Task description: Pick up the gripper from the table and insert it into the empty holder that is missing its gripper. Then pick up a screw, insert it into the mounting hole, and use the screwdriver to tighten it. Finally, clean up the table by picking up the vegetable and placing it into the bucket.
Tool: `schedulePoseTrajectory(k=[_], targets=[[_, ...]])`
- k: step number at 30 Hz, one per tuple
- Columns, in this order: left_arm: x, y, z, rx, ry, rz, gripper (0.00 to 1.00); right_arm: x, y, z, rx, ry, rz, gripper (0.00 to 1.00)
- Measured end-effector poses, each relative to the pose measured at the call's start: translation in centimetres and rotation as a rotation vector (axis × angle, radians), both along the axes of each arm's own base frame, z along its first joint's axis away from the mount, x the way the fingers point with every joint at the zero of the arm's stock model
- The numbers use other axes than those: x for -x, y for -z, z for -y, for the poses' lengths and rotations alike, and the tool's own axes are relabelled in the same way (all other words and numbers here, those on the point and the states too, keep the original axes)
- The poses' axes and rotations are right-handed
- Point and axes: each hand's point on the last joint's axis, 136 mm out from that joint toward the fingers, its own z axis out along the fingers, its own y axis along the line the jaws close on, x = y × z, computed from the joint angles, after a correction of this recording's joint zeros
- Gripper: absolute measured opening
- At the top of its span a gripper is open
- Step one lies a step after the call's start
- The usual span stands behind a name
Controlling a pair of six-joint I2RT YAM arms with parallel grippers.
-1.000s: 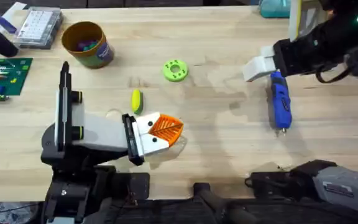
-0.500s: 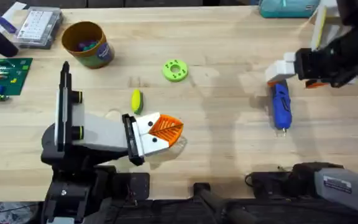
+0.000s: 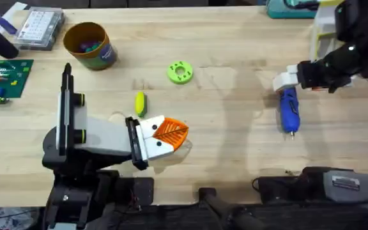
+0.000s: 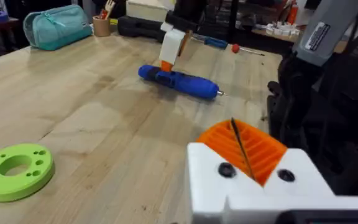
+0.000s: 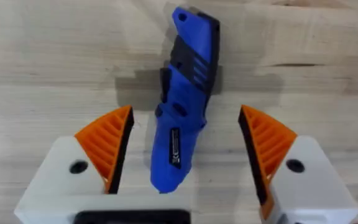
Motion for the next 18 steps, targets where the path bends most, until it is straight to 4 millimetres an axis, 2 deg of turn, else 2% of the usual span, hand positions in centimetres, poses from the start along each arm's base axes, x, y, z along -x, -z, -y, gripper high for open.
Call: schedulePoseTrajectory(k=[9,14,18], targets=[[0.0,0.0,0.0,0.0,0.0,0.0,0.004,-1.4,4.1,0.1,-0.004,-0.062,-0.084,0.986],[0.0,0.0,0.0,0.0,0.0,0.0,0.004,-0.9,6.4,0.0,-0.014,-0.068,-0.167,0.986],[0.0,0.0,0.0,0.0,0.0,0.0,0.004,-0.9,6.6,-0.1,-0.024,-0.074,-0.176,0.98]])
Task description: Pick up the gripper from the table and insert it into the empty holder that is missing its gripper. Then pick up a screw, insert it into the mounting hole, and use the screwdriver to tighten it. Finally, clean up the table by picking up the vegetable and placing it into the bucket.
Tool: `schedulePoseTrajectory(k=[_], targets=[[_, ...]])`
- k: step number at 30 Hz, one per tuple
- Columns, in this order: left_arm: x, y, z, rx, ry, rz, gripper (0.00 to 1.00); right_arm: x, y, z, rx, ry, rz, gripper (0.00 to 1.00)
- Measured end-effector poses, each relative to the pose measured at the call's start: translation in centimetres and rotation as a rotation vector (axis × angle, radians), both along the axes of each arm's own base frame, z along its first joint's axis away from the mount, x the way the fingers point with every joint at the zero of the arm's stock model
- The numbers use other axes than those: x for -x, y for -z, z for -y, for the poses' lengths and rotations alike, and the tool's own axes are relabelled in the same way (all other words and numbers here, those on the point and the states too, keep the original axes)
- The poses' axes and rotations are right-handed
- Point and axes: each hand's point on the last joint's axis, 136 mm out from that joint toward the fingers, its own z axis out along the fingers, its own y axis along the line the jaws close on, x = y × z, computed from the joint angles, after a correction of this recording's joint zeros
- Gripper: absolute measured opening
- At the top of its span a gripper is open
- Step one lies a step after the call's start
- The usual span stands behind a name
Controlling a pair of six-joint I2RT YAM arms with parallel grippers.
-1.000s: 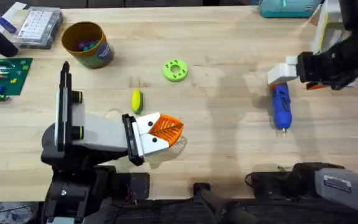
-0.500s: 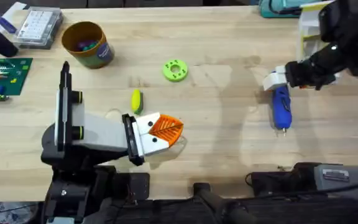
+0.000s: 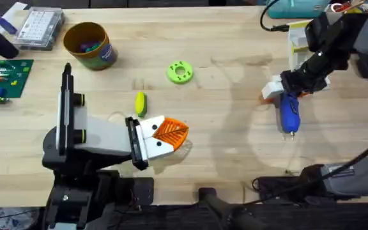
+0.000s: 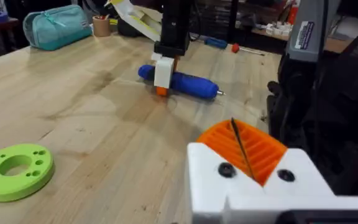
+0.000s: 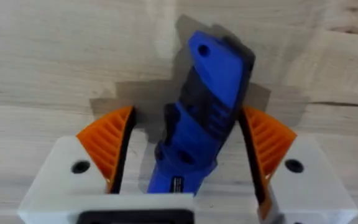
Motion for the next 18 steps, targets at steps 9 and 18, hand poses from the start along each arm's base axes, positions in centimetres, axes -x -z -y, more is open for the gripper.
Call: schedulePoseTrajectory(k=[9,18], targets=[[0.0,0.0,0.0,0.0,0.0,0.0,0.004,-0.28,0.03,0.11,0.006,-0.012,0.006,0.323],[0.0,0.0,0.0,0.0,0.0,0.0,0.004,-0.49,0.32,0.29,0.012,-0.008,0.008,0.029]])
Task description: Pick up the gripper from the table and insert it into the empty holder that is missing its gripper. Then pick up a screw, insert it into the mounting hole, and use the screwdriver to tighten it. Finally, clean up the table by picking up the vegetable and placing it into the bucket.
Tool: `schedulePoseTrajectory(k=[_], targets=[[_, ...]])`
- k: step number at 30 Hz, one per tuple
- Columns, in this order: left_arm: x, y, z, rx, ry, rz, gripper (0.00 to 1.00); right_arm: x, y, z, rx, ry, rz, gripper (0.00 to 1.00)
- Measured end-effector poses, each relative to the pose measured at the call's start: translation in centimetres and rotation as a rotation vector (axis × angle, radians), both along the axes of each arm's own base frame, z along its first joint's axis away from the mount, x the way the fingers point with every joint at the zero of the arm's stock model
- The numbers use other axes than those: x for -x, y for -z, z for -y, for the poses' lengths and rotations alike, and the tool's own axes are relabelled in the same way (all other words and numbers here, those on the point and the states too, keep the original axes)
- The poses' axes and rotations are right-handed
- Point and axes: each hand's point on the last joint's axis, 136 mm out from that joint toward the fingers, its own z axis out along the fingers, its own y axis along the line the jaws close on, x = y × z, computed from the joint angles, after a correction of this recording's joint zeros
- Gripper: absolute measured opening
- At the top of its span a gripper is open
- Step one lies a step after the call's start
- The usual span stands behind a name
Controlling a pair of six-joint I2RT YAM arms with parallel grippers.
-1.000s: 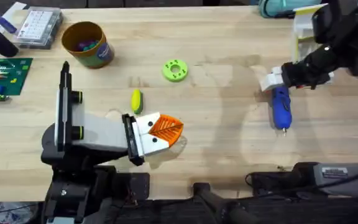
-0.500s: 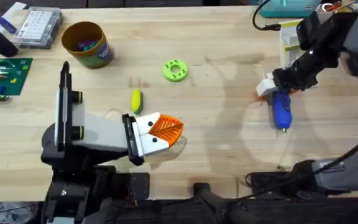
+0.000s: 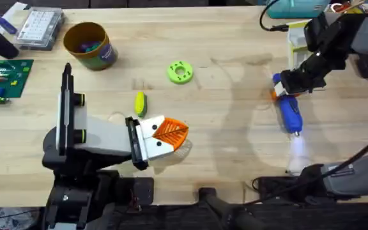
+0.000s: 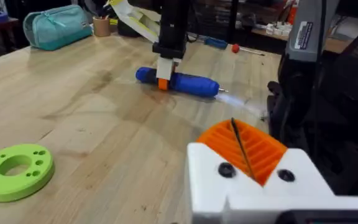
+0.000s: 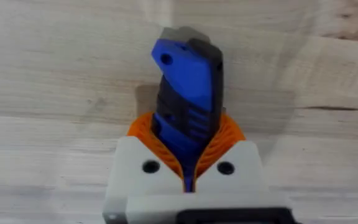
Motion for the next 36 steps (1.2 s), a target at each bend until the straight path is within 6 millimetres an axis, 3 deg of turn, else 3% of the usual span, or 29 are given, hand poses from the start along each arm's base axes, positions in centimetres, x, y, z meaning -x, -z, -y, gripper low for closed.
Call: schedulePoseTrajectory(k=[2,3,6,8,10,18,25,28,30,32,35,36], targets=[[0.0,0.0,0.0,0.0,0.0,0.0,0.004,0.0,0.0,0.0,0.0,0.0,0.0,0.03],[0.0,0.0,0.0,0.0,0.0,0.0,0.004,0.0,0.0,0.0,0.001,0.005,-0.001,0.084],[0.0,0.0,0.0,0.0,0.0,0.0,0.004,0.1,-0.1,-0.1,-0.003,0.004,-0.002,0.515],[0.0,0.0,0.0,0.0,0.0,0.0,0.004,-0.1,-0.2,0.0,0.003,0.001,0.007,0.645],[0.0,0.0,0.0,0.0,0.0,0.0,0.004,-0.3,-0.2,0.1,0.007,0.002,0.013,0.696],[0.0,0.0,0.0,0.0,0.0,0.0,0.004,-0.9,-0.2,0.2,0.011,-0.004,0.037,0.744],[0.0,0.0,0.0,0.0,0.0,0.0,0.004,-2.5,-0.4,0.2,0.011,-0.019,0.104,0.799],[0.0,0.0,0.0,0.0,0.0,0.0,0.004,-2.6,-0.4,0.2,0.009,-0.02,0.106,0.784],[0.0,0.0,0.0,0.0,0.0,0.0,0.004,-2.6,-0.4,0.1,0.003,-0.022,0.109,0.681],[0.0,0.0,0.0,0.0,0.0,0.0,0.004,-2.8,-0.4,0.1,0.003,-0.025,0.115,0.528],[0.0,0.0,0.0,0.0,0.001,0.0,0.004,-3.1,-0.2,0.2,0.011,-0.023,0.122,0.079],[0.0,0.0,0.0,0.0,0.001,0.0,0.004,-3.1,-0.2,0.3,0.012,-0.022,0.121,0.033]])
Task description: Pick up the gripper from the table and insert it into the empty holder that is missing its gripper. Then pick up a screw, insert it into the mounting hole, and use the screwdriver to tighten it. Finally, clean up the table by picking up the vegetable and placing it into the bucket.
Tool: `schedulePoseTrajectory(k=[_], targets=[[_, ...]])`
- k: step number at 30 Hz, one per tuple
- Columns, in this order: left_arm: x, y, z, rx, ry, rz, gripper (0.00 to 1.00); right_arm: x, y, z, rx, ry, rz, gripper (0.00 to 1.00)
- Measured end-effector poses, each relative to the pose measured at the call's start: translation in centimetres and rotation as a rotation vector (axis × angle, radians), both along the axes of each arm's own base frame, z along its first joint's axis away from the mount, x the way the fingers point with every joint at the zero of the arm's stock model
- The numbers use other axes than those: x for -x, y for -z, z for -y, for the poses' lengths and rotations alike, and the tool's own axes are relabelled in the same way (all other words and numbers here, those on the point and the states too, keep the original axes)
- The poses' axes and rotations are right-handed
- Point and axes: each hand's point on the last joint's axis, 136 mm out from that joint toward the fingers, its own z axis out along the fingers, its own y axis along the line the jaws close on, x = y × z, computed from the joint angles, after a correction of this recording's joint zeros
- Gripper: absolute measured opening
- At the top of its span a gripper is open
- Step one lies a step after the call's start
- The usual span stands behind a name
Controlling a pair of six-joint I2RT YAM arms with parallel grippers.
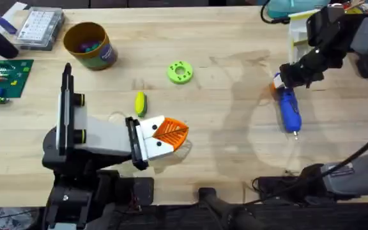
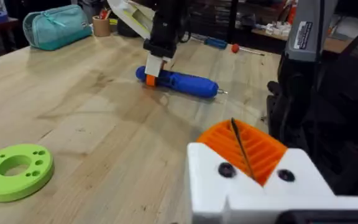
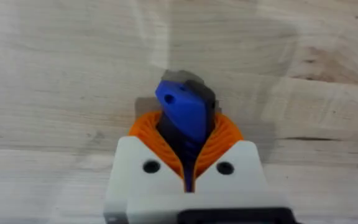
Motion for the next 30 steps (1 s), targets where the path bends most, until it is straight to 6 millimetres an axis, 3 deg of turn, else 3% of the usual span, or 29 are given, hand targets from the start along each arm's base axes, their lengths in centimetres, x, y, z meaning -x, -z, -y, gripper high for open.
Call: schedulePoseTrajectory(k=[8,10,12,14,30], targets=[[0.02,0.0,0.01,0.0,0.001,0.0,0.004,0.05,0.01,0.02,0.001,0.005,-0.002,0.047],[0.03,0.0,0.01,0.0,0.002,0.0,0.004,0.15,0.0,0.0,-0.001,0.008,-0.006,0.233],[0.04,0.0,0.01,0.0,0.002,0.0,0.004,0.26,-0.06,0.03,0.003,0.005,-0.009,0.54],[0.04,0.0,0.01,0.0,0.002,0.0,0.004,0.26,-0.11,0.28,0.012,0.009,-0.01,0.668],[0.04,0.0,0.01,0.0,0.002,0.0,0.004,0.81,-0.09,0.12,-0.009,-0.008,-0.033,0.82]])
